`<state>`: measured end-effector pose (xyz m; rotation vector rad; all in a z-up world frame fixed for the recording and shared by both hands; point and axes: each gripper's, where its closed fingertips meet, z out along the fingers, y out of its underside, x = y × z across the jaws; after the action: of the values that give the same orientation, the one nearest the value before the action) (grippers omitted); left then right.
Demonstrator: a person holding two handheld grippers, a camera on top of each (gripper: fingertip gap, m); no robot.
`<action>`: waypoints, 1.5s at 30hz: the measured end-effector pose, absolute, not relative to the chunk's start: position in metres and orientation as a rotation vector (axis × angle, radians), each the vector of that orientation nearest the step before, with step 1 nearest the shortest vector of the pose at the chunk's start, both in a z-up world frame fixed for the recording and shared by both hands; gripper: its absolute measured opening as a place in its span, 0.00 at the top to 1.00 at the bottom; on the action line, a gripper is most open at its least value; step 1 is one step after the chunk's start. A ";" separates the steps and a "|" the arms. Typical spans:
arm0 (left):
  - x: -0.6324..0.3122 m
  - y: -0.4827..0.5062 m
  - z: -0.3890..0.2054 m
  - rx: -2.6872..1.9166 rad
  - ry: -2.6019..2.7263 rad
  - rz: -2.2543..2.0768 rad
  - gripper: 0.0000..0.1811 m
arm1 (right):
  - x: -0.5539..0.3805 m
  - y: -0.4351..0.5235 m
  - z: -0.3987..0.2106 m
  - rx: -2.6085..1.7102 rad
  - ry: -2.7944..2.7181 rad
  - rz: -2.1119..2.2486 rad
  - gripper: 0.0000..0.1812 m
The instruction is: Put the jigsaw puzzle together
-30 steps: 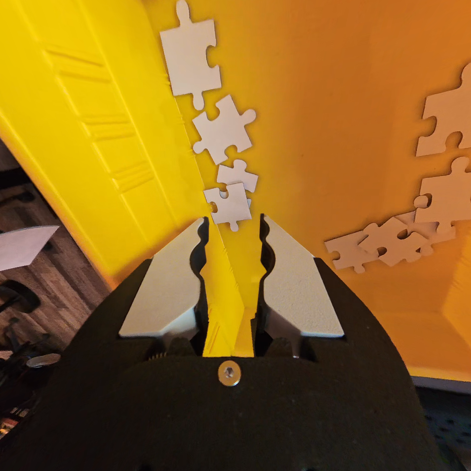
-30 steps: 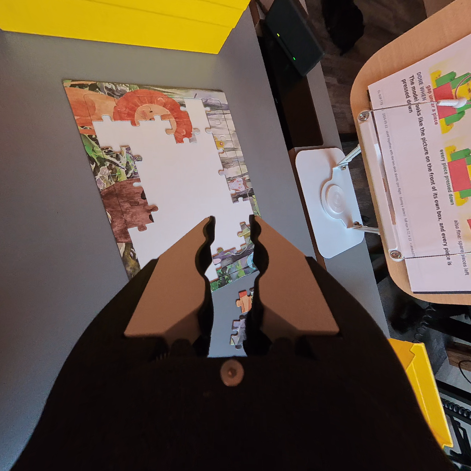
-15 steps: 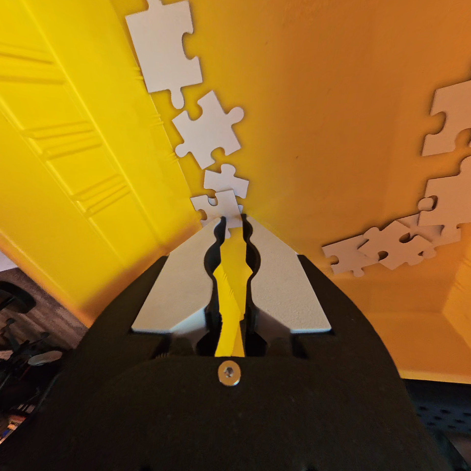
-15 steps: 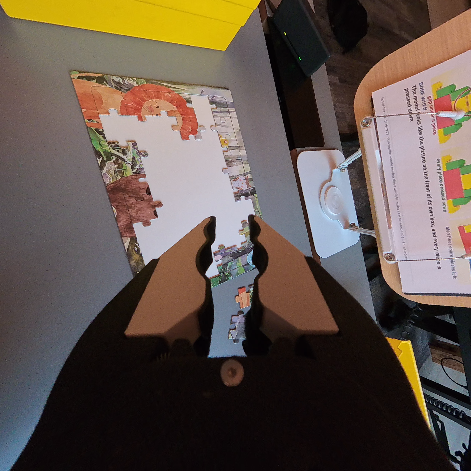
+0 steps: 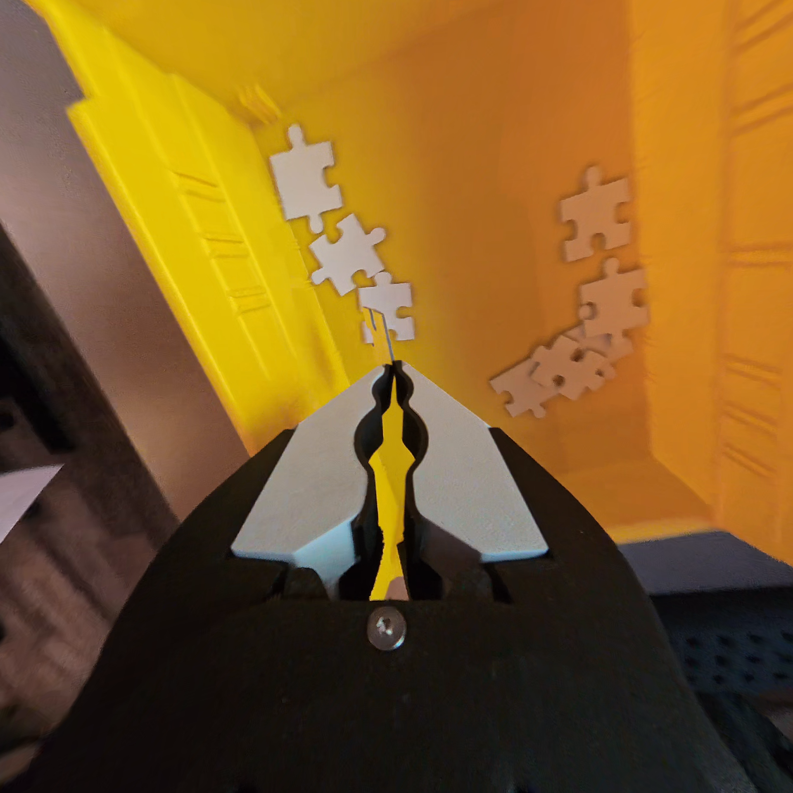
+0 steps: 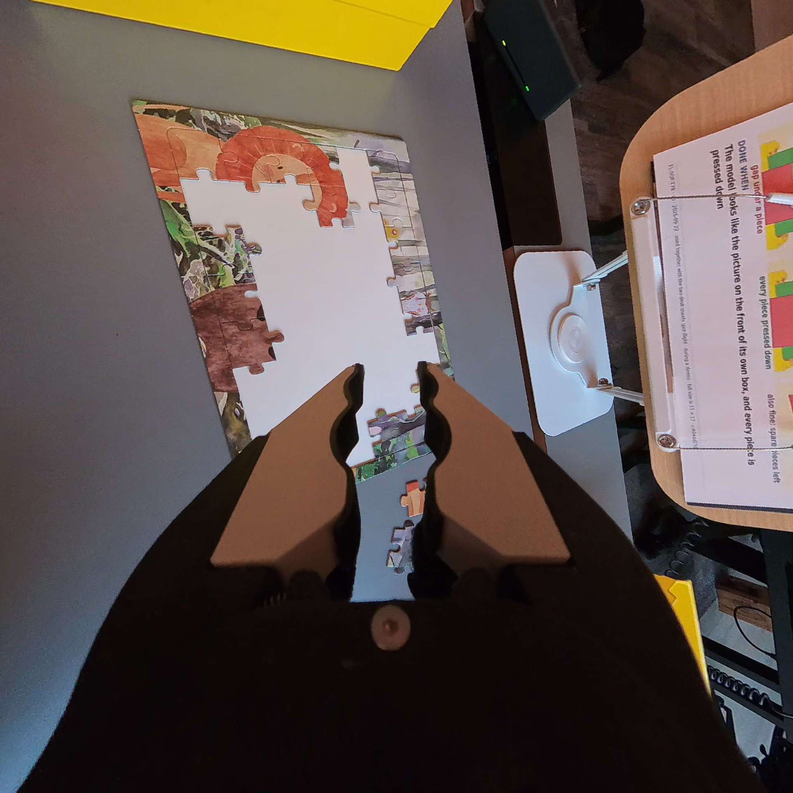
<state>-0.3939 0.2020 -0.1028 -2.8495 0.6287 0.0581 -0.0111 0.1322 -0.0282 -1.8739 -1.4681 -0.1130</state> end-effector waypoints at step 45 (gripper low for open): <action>-0.160 0.132 0.037 -1.937 0.887 -1.580 0.81 | -0.114 0.134 0.028 -1.582 -0.624 1.608 1.00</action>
<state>-0.1600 0.1315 0.0372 -1.9375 0.8872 -1.5800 -0.1145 0.1335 0.0280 -1.5821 -0.6244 1.6078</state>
